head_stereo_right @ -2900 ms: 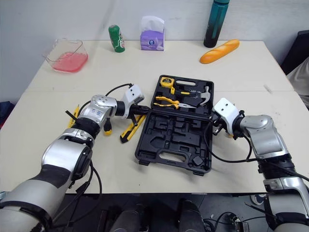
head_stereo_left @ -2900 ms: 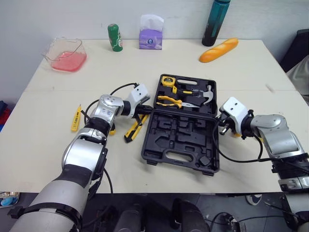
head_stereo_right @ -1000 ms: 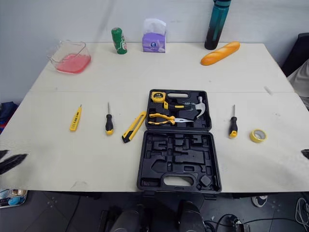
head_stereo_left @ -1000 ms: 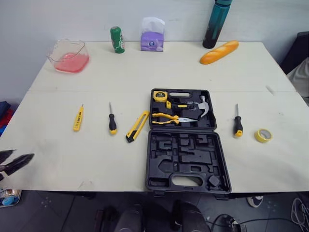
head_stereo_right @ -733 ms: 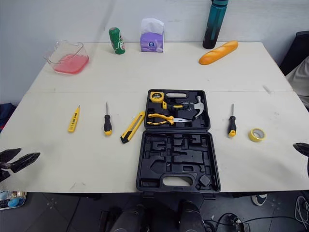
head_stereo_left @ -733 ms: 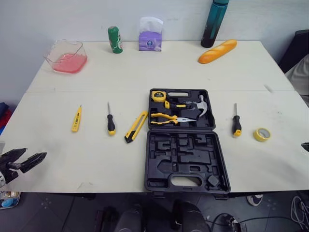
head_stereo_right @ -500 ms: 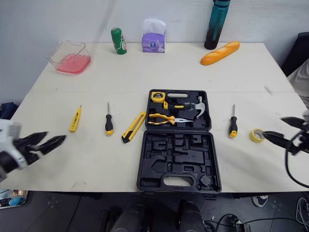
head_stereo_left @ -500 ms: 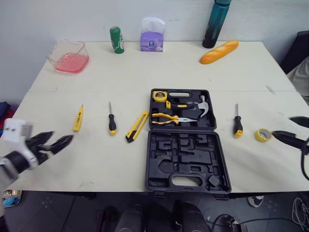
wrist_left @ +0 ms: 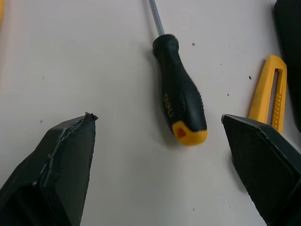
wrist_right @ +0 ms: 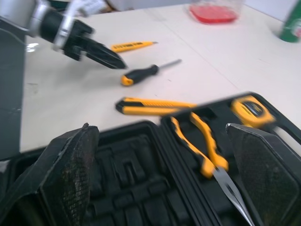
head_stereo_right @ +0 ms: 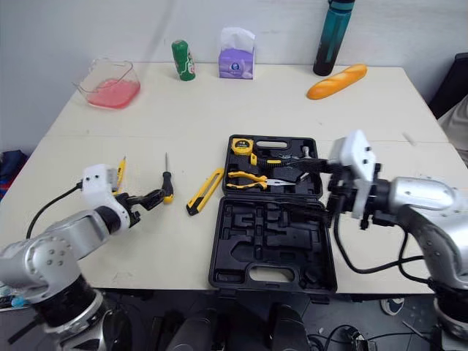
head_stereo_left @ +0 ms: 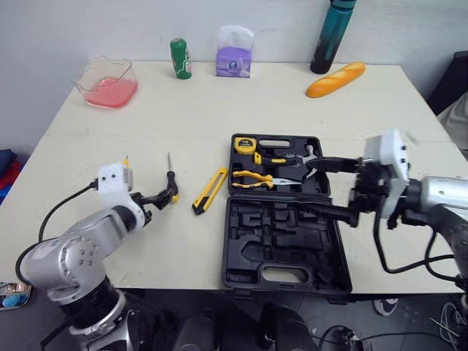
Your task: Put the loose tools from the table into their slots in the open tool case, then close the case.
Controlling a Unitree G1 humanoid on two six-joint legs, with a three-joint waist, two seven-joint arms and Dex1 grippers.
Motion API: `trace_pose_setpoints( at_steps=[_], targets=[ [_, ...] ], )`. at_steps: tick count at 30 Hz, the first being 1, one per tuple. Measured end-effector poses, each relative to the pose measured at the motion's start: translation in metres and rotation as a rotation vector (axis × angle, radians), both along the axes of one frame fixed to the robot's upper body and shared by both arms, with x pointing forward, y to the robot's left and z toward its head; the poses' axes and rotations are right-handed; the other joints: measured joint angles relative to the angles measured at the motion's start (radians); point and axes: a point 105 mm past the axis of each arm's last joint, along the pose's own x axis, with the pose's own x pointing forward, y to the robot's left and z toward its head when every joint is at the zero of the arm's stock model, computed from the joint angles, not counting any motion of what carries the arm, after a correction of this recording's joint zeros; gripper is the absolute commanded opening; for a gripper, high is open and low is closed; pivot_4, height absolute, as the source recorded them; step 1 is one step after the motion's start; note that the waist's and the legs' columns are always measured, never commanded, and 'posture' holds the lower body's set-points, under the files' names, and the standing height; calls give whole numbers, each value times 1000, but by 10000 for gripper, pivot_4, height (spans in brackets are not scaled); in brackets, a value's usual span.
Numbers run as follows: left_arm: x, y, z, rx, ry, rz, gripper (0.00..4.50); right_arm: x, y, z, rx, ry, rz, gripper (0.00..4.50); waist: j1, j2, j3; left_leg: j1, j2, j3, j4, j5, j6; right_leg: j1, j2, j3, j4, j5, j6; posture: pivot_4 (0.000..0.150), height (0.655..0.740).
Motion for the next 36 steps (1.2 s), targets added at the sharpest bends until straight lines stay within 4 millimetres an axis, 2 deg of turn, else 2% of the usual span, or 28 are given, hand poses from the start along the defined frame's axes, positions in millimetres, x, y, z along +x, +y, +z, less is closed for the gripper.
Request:
trace_pose_setpoints(
  at_steps=[5,8,11,15,17,23,27,29,31,34,36],
  targets=[
    [17,-9,-9,29,68,5,45000,3,34,-5,32,2,69,44774,-1,0,0,0,0,0,0,0,0,0,0,0,0,0,0,1500,7327],
    [28,-16,-12,16,78,0,45000,8,48,-4,63,-9,72,44774,0,0,0,0,0,0,0,0,0,0,0,-1,0,0,0,1500,7327],
    [38,-22,-15,44,65,-11,36344,17,62,1,137,-12,61,45000,0,0,-1,1,0,1,0,1,0,0,0,-1,2,0,0,1500,7327],
    [48,-20,-20,67,47,-7,17323,20,68,0,149,-9,55,45000,10,1,-2,1,-2,1,0,1,0,0,-1,-1,2,0,0,1500,7327],
    [50,-19,-21,69,38,-9,10164,20,68,-1,147,-9,54,45000,16,1,-2,1,-2,1,0,2,1,0,-2,-1,3,0,0,1500,7327],
    [50,-13,-21,92,32,-37,10179,20,65,-9,146,18,35,45000,18,1,-2,2,-2,1,0,2,1,0,-1,-1,4,0,0,1500,7327],
    [42,3,-12,236,25,-219,10179,11,51,-16,115,36,16,45000,0,1,-2,0,-1,2,-1,1,0,-4,-1,-1,4,0,-1,1500,7327],
    [37,3,5,295,-23,-372,10179,9,38,-21,96,58,-21,45000,-5,0,-1,-2,-1,2,-1,1,0,-5,-1,-1,3,-1,-1,1500,7327],
    [34,-13,33,357,-98,-578,10179,6,24,-24,72,68,-62,45000,-1,0,-1,-3,-1,1,-1,1,0,-4,-1,-2,1,-1,-1,1500,7327],
    [23,-54,78,432,-192,-955,10179,-4,-8,-32,1,93,-153,45000,16,0,-1,-2,-2,1,-1,1,0,-3,-1,-3,-1,0,0,1500,7327],
    [15,-79,90,456,-224,-1135,10179,-9,-25,-32,-28,104,-211,45000,17,1,-1,-1,-2,4,-2,0,1,-2,-1,-3,-3,1,2,1500,7327]
  ],
)
